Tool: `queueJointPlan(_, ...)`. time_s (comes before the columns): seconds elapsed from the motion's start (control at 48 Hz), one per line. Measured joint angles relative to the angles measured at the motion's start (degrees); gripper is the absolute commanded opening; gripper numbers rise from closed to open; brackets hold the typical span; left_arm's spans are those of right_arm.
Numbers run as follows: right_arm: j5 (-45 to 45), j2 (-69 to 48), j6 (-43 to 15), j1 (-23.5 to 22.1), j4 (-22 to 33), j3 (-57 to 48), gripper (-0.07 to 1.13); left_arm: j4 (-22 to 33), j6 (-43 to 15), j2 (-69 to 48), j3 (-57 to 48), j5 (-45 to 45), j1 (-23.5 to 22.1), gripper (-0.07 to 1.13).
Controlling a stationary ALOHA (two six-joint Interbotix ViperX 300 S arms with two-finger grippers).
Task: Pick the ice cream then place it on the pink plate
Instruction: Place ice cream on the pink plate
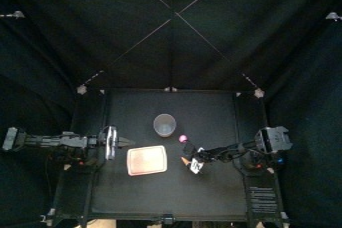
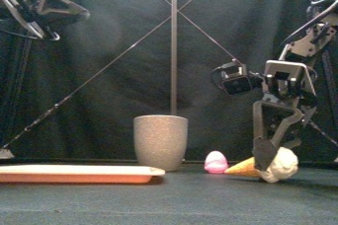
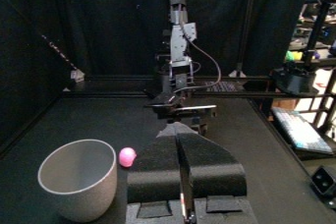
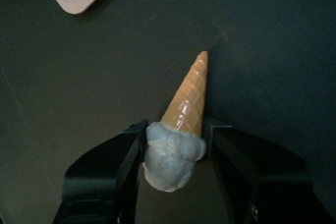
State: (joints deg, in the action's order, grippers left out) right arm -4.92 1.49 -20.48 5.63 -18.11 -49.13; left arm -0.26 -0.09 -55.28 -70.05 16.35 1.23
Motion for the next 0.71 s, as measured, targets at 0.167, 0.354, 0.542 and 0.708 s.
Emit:
queueJointPlan(0.167,-0.53,0.09,0.00,0.00,0.09,0.26,0.63,-0.09,0.00,0.00,0.09,0.00,0.00,-0.03)
queueJointPlan(0.354,-0.88,0.09,0.18,-0.35,1.41,2.81,0.63,-0.09,0.00,0.00,0.09,0.00,0.00,-0.03)
queueJointPlan(0.542,-1.05,0.00,0.26,-2.37,6.59,9.40,0.63,-0.09,0.00,-0.09,0.09,0.00,0.00,-0.03)
queueJointPlan(0.708,-0.88,2.20,0.18,-4.75,11.87,19.25,0.63,0.00,0.00,-0.18,0.09,0.00,0.09,-0.03)
